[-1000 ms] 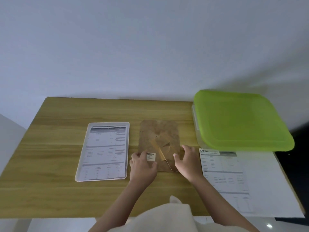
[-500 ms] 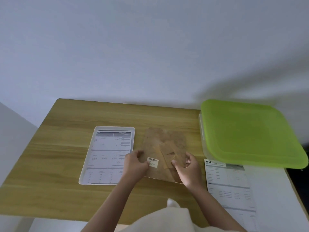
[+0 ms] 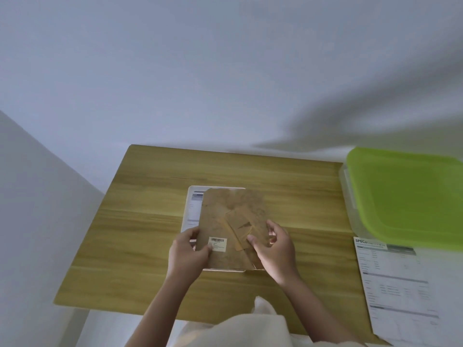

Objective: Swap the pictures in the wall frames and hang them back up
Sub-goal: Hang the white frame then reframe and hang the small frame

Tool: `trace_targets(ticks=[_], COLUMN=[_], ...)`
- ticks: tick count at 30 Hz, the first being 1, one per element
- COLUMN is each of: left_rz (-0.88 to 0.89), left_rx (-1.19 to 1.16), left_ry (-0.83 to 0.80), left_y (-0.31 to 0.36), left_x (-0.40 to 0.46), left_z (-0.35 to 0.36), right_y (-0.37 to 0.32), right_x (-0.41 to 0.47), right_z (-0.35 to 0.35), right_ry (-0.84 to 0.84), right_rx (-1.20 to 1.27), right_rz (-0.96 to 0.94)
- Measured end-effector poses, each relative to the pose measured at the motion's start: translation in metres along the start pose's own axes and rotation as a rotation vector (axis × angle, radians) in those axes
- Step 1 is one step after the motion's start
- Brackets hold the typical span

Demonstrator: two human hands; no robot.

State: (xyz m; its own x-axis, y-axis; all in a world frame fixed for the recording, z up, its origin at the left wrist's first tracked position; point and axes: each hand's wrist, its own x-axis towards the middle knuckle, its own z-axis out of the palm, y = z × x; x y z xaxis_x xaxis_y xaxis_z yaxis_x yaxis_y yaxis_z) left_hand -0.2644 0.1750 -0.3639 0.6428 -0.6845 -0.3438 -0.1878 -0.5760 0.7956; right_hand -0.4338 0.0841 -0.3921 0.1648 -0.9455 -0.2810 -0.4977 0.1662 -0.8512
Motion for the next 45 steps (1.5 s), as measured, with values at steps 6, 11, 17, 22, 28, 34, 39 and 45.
trace_targets(ticks=[6, 11, 17, 22, 28, 34, 39, 45], left_rz=[0.006, 0.143, 0.223, 0.234, 0.292, 0.279, 0.281, 0.297], left_rx=[0.049, 0.149, 0.187, 0.142, 0.113, 0.071, 0.086, 0.067], left_ry=[-0.05, -0.117, -0.186, -0.183, -0.145, -0.102, -0.148, -0.141], left_y=[-0.029, -0.045, -0.063, -0.065, -0.072, -0.077, -0.08, -0.084], left_x=[0.016, 0.035, 0.048, 0.047, 0.044, 0.049, 0.056, 0.058], left_z=[-0.025, -0.031, -0.035, -0.036, -0.034, -0.035, -0.031, -0.028], right_y=[-0.006, -0.008, -0.006, -0.002, 0.0, 0.011, 0.017, 0.026], right_x=[-0.002, 0.01, 0.022, 0.024, 0.024, 0.025, 0.029, 0.033], right_z=[0.034, 0.034, 0.034, 0.036, 0.037, 0.038, 0.036, 0.033], right_ry=[-0.025, 0.0, -0.086, -0.099, -0.097, -0.094, -0.102, -0.118], right_rx=[-0.004, 0.05, 0.018, -0.093, -0.197, -0.242, -0.241, -0.13], right_rz=[0.03, 0.055, 0.077, 0.035, -0.021, -0.087, -0.134, -0.131])
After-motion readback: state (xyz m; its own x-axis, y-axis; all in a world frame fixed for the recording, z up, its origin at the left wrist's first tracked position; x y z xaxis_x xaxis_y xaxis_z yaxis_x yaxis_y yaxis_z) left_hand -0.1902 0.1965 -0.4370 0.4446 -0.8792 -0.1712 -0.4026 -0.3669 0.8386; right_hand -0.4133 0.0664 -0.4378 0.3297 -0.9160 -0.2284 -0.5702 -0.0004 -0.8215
